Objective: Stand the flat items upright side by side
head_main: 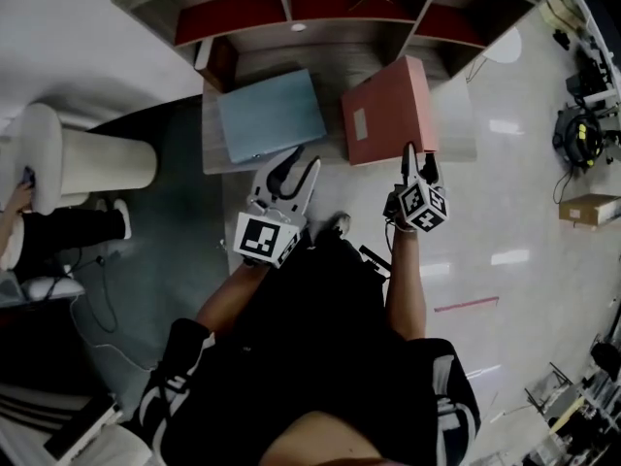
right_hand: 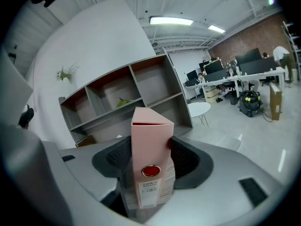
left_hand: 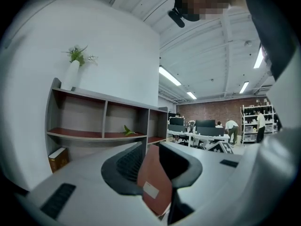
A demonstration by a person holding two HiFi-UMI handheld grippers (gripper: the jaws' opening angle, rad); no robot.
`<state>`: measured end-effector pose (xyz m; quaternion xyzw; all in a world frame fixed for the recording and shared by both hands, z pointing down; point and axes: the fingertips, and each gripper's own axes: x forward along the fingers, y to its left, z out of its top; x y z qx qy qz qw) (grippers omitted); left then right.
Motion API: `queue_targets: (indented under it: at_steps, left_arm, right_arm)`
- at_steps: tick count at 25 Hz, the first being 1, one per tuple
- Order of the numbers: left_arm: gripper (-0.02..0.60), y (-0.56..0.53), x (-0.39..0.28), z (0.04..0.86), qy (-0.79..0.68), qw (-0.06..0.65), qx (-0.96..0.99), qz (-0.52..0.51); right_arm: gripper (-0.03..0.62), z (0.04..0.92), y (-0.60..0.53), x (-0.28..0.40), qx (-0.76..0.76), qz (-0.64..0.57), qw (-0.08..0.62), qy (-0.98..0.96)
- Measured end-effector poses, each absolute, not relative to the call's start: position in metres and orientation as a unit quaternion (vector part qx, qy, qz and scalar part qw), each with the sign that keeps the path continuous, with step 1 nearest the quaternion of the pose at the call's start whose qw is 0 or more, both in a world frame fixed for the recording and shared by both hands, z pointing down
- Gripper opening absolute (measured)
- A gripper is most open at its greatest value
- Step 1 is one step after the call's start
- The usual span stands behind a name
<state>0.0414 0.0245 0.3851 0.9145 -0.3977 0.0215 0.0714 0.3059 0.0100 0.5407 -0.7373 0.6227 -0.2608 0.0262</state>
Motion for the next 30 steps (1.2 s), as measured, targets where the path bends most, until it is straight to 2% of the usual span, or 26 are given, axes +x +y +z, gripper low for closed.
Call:
queue_targets:
  at_steps: [11,21,30]
  left_arm:
    - [0.034,0.006,-0.017,0.378,-0.399,0.078,0.913,0.004]
    - [0.025,-0.001,-0.039,0.374,-0.389,0.075,0.918,-0.012]
    - [0.021,-0.010,-0.052,0.370,-0.371,0.074,0.925,-0.024]
  right_arm:
    - [0.273,0.522,0.005,0.253,-0.752,-0.203,-0.043,0.626]
    - [0.272,0.499,0.001,0.229,-0.773,-0.123,-0.093,0.615]
    - [0.272,0.504,0.000,0.210,-0.784,-0.116,-0.107,0.601]
